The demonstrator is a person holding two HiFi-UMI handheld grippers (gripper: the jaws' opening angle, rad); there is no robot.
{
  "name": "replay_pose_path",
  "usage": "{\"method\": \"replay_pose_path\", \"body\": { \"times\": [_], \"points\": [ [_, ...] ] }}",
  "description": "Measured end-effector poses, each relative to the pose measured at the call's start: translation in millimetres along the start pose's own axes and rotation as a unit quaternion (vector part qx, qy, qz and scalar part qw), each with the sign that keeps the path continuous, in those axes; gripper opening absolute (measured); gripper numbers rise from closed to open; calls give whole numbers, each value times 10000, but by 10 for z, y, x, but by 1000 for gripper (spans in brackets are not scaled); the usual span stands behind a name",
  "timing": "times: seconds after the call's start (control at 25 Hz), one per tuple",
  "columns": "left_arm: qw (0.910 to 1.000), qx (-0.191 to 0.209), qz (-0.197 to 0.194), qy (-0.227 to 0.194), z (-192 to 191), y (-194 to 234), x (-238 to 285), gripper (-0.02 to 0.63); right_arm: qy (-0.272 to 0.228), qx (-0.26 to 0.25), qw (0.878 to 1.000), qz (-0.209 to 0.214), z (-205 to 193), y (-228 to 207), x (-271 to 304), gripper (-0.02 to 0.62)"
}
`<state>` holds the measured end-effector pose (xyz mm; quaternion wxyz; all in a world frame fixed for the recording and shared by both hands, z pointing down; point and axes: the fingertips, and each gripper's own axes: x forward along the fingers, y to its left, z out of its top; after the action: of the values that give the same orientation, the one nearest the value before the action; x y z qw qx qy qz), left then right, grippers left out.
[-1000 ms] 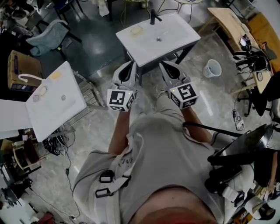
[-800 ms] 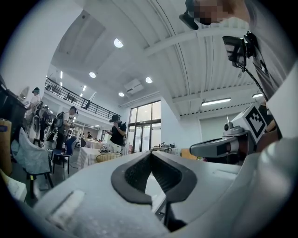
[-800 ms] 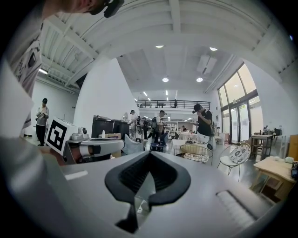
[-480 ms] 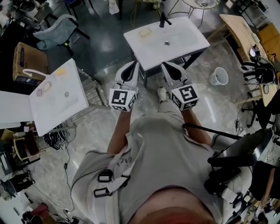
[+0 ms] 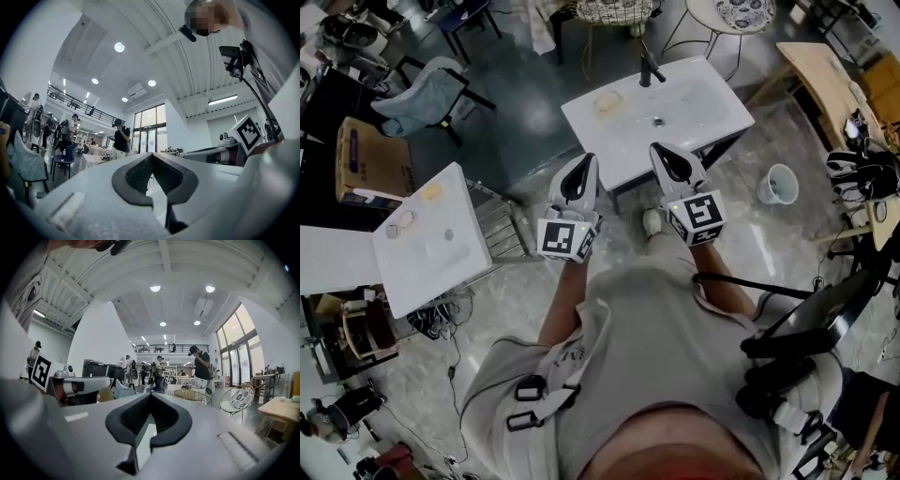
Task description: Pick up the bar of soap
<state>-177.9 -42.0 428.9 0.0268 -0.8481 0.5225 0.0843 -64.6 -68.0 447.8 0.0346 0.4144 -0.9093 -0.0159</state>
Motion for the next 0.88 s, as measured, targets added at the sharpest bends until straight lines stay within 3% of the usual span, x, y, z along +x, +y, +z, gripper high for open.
{"method": "replay_pose_path", "body": {
  "times": [0.2,0.48,0.88],
  "points": [
    [9996,-146,223,29,-119,104,456,-8,-76,-24,9999,-139,-11,-596,262,2],
    [9983,-327,460,126,-279,194,1049,-7,-164,48,9999,-2,-78,-1289,644,2],
    [9968,-429,676,42,-439,170,1814,-7,-362,136,9989,261,-59,-1942,1058,2]
  ]
}}
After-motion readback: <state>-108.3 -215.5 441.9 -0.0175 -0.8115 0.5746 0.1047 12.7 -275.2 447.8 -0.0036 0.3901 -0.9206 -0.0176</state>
